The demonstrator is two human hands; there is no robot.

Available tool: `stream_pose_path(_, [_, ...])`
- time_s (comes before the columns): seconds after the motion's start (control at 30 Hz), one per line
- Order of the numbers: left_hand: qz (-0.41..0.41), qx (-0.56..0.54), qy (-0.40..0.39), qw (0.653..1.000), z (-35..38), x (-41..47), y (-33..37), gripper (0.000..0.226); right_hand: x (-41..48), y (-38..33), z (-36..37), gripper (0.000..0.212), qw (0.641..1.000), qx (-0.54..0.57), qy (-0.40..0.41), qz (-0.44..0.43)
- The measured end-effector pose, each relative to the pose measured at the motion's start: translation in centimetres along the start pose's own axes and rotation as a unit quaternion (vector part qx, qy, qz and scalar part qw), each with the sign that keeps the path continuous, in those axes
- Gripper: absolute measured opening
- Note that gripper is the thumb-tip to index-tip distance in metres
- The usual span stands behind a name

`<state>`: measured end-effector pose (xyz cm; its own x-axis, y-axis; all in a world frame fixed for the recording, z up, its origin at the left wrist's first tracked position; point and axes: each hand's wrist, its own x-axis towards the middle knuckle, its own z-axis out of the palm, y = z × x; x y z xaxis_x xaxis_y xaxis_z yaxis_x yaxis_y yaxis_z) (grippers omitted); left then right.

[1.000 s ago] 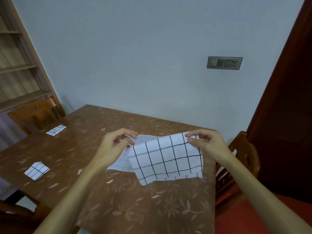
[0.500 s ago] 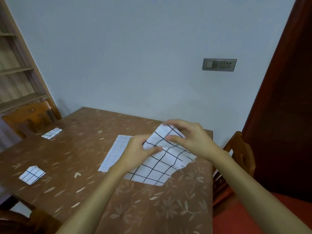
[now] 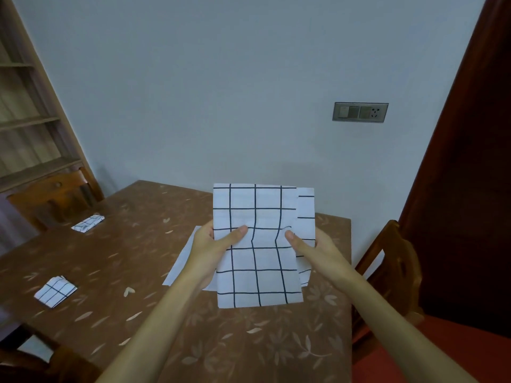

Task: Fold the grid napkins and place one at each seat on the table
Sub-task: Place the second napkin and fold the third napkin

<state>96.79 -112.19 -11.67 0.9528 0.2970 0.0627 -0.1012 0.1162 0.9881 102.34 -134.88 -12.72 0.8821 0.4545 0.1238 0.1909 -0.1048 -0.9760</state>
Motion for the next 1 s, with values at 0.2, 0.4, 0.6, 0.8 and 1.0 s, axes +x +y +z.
stream_pose_path(0.2, [0.011, 0.020, 0.033, 0.999, -0.2, -0.2, -0.6, 0.035, -0.1, -0.2, 0.8, 0.058, 0.999, 0.051, -0.014, 0.009])
stream_pose_path(0.4, [0.042, 0.078, 0.053, 0.995, 0.6, -0.4, -1.0, 0.051, 0.2, 0.4, 1.5, 0.045, 0.999, 0.003, 0.036, -0.007])
stream_pose_path(0.6, [0.007, 0.055, -0.010, 0.998, 0.6, -1.0, -0.5, 0.031, 0.3, 0.5, 0.7, 0.033, 0.996, 0.010, 0.091, -0.023])
stream_pose_path(0.8, [0.009, 0.047, -0.040, 0.998, 0.1, -1.4, -1.2, 0.024, 0.2, 0.1, 0.2, 0.036, 0.994, 0.045, 0.101, -0.005])
stream_pose_path(1.0, [0.054, 0.081, -0.014, 0.995, 1.1, -1.1, -1.4, 0.030, 0.3, -0.4, 1.3, 0.033, 0.994, 0.062, 0.085, -0.012])
